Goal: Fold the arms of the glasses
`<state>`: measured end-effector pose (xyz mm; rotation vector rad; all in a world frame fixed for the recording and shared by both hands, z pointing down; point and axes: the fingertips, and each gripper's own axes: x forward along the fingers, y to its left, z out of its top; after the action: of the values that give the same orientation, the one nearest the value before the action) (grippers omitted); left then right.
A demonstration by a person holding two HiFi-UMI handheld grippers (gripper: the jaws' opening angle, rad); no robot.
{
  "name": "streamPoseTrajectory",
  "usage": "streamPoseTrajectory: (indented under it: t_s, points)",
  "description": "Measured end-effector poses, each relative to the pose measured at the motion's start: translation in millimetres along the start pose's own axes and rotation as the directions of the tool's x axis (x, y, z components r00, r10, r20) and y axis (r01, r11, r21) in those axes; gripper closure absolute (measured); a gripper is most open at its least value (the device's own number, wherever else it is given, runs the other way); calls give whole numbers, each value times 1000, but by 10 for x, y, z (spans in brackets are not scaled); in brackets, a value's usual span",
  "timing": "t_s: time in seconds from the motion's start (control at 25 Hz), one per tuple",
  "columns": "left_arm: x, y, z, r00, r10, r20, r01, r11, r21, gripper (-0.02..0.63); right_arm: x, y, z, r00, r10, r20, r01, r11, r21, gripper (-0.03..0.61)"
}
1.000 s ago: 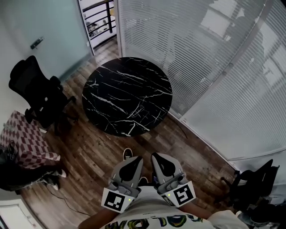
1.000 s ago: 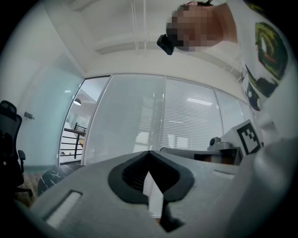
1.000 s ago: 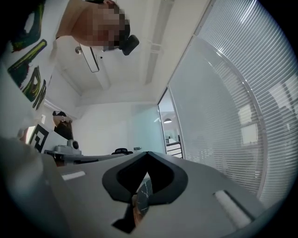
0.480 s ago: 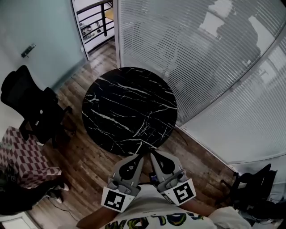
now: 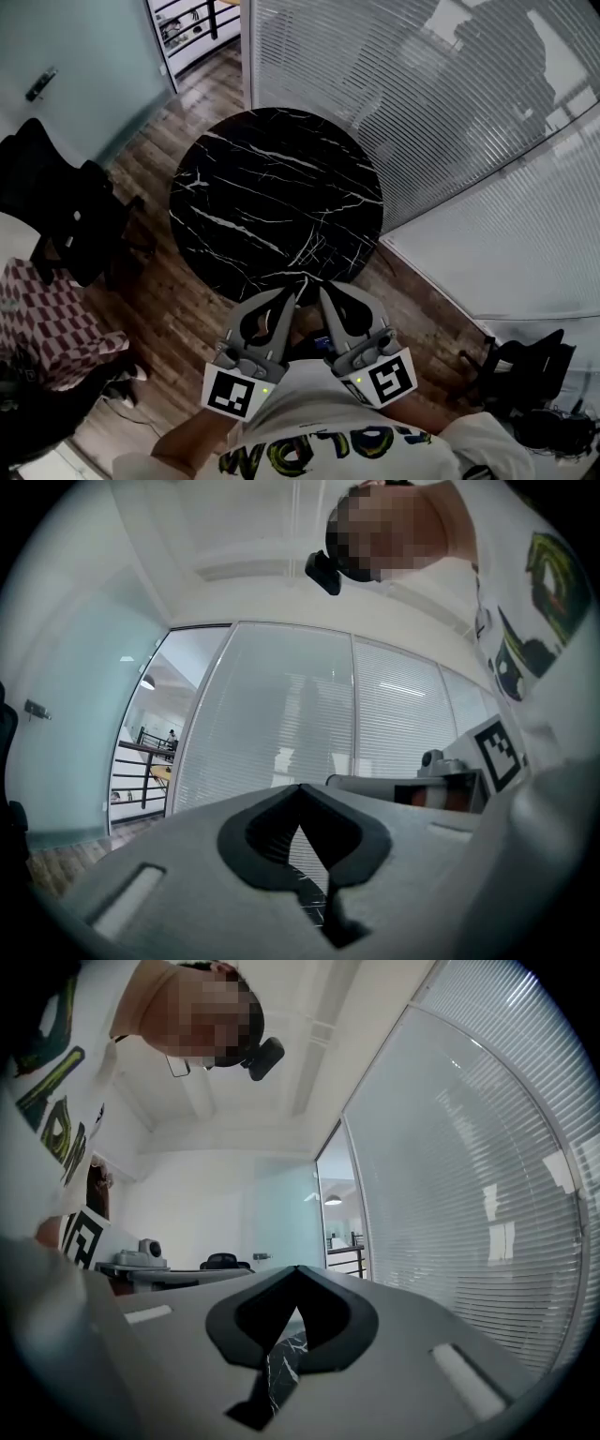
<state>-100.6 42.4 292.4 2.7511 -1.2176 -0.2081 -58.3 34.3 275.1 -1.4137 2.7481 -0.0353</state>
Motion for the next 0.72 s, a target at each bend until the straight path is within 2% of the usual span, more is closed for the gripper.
streamPoseTrajectory:
  t_s: [0.28, 0.72]
  points:
    - [30, 74, 3, 1000, 23, 3, -23, 1000, -20, 611, 83, -38, -5, 1000, 5, -2, -5, 1000, 7, 577]
    - [397, -260, -67, 1000, 5, -30, -6, 1000, -5, 611, -105, -427, 95, 1000, 5, 26, -6, 1000, 22, 577]
